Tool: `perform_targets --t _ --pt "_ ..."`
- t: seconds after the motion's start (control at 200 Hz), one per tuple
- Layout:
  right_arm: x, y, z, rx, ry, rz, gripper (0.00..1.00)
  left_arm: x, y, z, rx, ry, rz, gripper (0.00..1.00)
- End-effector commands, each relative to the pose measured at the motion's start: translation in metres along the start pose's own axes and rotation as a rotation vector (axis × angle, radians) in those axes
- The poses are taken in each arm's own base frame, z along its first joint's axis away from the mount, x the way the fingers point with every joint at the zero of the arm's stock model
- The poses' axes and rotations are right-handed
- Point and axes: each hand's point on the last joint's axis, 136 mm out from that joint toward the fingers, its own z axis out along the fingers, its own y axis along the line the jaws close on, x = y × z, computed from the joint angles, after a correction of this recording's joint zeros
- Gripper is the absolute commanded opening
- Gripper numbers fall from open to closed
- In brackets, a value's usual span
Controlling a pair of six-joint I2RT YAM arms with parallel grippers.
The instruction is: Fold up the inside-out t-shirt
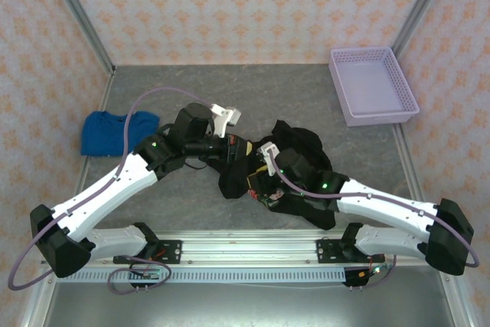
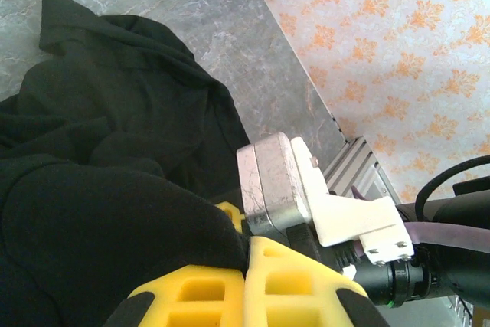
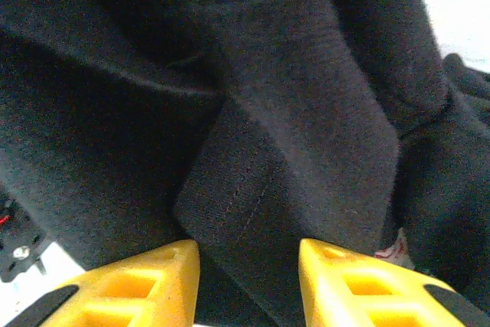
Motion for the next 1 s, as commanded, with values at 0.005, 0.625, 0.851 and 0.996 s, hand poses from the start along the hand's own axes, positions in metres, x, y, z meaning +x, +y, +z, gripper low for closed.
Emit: perform_targets --t 0.005,0.625,0.851,0.996 --pt "-0.018 -0.004 0.002 0.048 -0.055 -0.021 0.41 -0.004 -0.003 -0.004 0.017 -0.01 -0.011 0.0" --pt "-0.03 -0.007 -0.043 0.047 -0.184 0.026 0.0 -0.024 0.049 -0.02 -0.11 -0.13 -0.121 0.0" --pt "-0.028 0.001 -0.063 -0.03 -0.24 0.034 0.0 -0.033 0.065 -0.018 -0.139 -0.15 -0.152 0.0" --pt "-0.014 -0.002 -0.067 -0.051 -0.243 0.062 0.0 -0.044 0.074 -0.025 -0.156 -0.187 -0.192 0.0"
